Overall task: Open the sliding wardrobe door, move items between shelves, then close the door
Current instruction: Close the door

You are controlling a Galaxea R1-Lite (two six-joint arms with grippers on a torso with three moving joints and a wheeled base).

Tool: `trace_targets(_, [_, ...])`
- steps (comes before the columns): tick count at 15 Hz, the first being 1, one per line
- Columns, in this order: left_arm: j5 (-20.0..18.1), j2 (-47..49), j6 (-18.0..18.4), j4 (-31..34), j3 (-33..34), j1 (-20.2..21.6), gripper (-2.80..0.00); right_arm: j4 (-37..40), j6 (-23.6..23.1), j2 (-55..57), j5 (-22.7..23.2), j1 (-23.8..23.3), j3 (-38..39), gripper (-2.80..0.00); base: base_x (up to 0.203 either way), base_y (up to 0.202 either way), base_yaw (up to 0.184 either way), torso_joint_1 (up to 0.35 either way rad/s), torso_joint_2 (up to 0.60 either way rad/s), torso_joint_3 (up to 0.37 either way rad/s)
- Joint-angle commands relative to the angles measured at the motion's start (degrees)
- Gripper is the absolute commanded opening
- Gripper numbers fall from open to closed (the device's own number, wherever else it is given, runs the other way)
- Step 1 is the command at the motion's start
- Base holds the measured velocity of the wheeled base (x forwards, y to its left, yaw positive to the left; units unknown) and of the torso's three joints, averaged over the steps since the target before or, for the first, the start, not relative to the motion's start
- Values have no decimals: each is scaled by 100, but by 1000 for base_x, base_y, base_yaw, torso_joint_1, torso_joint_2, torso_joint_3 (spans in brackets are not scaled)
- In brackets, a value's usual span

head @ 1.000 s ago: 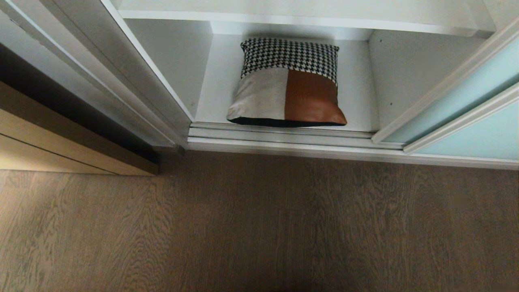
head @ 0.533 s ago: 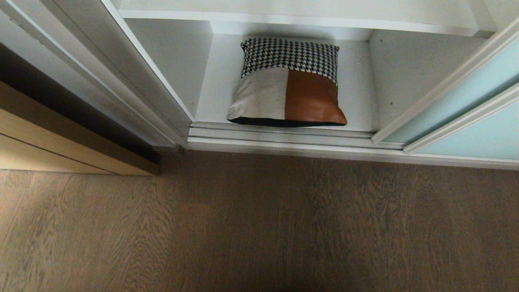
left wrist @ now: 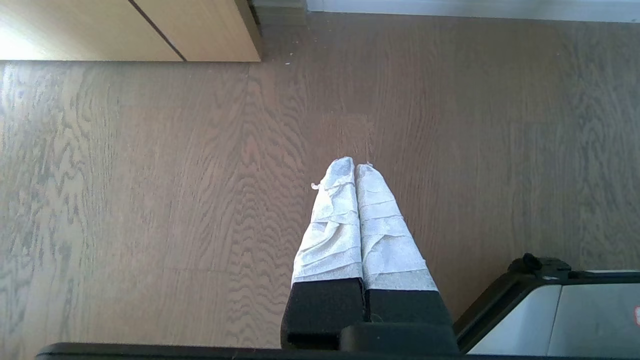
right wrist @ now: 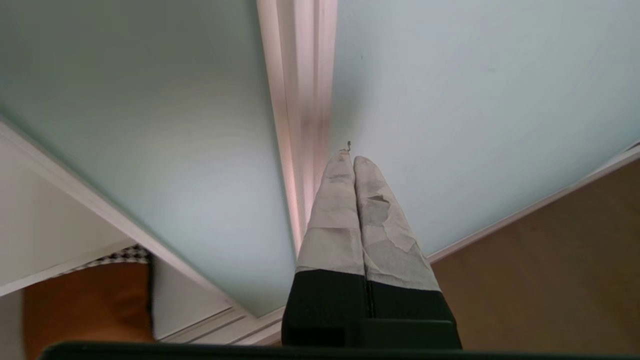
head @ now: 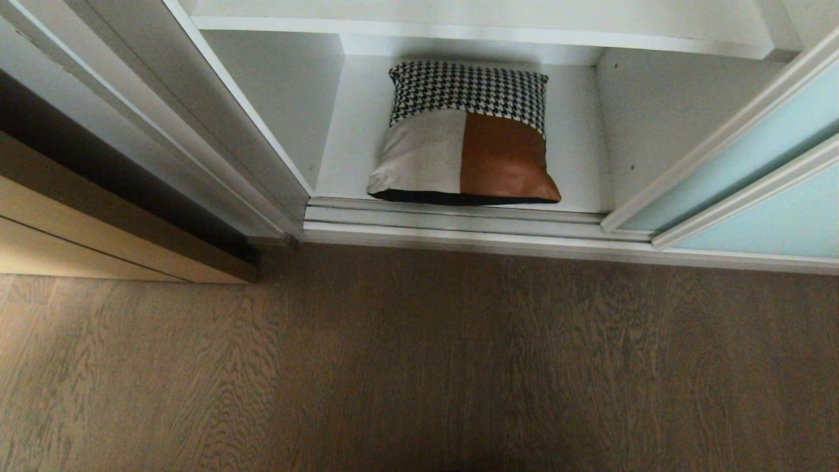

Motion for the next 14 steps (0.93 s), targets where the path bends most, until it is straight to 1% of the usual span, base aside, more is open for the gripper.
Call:
trace_targets(1, [-2,7,0,0,3,0,-280,-149,4,28,53,-294,22,-280,0,0,0,0,0,0])
trace_targets(3, [-2,7,0,0,3,0,-280,-647,12,246,60,-487,30,-280,0,0,0,0,0,0])
trace_targets(5, [-2,7,0,0,-1,0,-280,-974,39,530,52,-526,-29,-280,0,0,0,0,0,0])
trace_targets(10, [-2,7,0,0,3,0,-280,-1105,51,1065,48,-600,-353,-280,0,0,0,0,0,0])
trace_targets(14, [-2,7,0,0,-3,0,-280,-1229,55,1367,49,-628,-399,-280,0,0,0,0,0,0])
